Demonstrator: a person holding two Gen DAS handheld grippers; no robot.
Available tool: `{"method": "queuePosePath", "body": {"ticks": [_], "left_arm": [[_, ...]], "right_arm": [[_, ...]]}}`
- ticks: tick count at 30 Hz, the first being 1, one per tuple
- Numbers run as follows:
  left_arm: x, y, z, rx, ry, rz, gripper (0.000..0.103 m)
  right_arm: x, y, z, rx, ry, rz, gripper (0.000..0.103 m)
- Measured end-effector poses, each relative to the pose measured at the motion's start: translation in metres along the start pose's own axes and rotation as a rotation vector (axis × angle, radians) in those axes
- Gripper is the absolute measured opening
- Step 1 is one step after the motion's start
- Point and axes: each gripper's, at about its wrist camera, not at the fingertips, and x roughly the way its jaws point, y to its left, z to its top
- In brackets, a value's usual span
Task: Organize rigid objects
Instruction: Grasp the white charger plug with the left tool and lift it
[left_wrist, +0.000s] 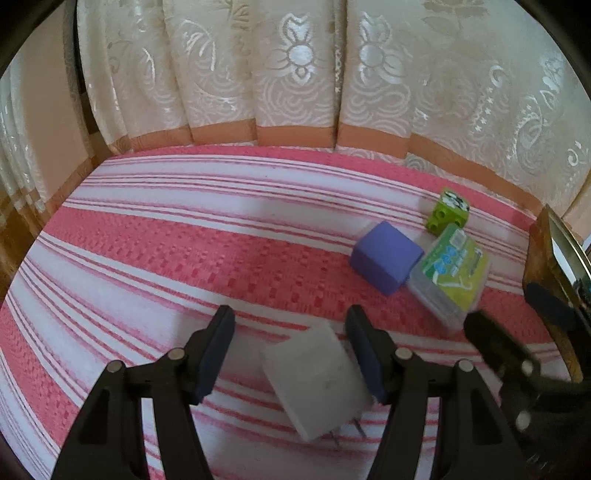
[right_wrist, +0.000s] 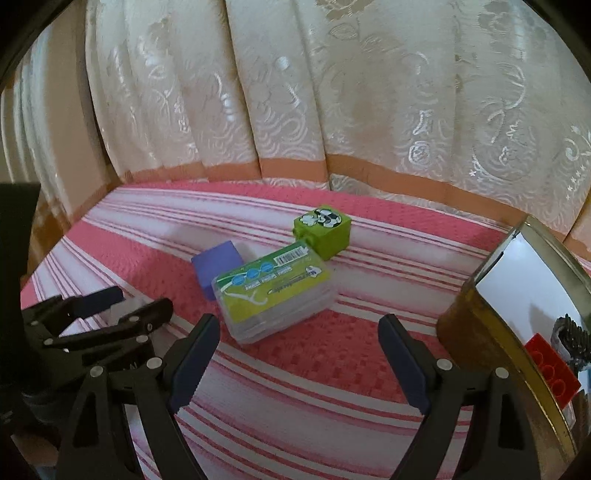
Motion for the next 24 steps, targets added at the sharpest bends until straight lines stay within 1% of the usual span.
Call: {"method": "queuePosePath", "body": {"ticks": [1,6,11,14,15,16,18,19,20,22,24], "left_arm": [[0.003,0.001,0.003,-0.005,0.002,-0.013,0.063],[0.007,0.005,0.012,-0.004,0.002,-0.005,0.063],[0.011,0.011,0.017,-0.006,0.004,0.004,0.063],[0.011,0.010,0.017,0.001,0.005,0.009,0.063],[0.011,0.011,0.017,0.001,0.005,0.009,0.063],[0.011,0.011,0.017,0.001,0.005,0.010,0.063],[0.010,0.012,0.017,0.001,0.005,0.009,0.063],[0.009,0.013,0.017,-0.002,0.004,0.005,0.064],[0.008,0.014,0.016,-0.006,0.004,0.004,0.065],[0.006,0.018,0.013,-0.017,0.005,0.008,0.071],[0.003,0.020,0.011,-0.020,0.016,0.013,0.075]], "right_arm": [[0.002,0.001,0.000,-0.001,0.007,-0.006,0.089],[0.016,0.000,0.008,-0.004,0.048,0.016,0.089],[0.032,0.007,0.019,-0.058,0.066,0.021,0.089],[0.048,0.001,0.022,-0.024,0.137,0.079,0.091],[0.047,0.000,0.023,-0.021,0.128,0.092,0.091],[0.048,0.000,0.023,-0.020,0.129,0.093,0.088],[0.046,0.001,0.022,-0.026,0.122,0.091,0.076],[0.043,0.002,0.021,-0.032,0.114,0.099,0.061],[0.042,0.003,0.021,-0.037,0.111,0.092,0.051],[0.040,0.004,0.019,-0.047,0.110,0.056,0.046],[0.039,0.004,0.018,-0.046,0.109,0.057,0.042]]}}
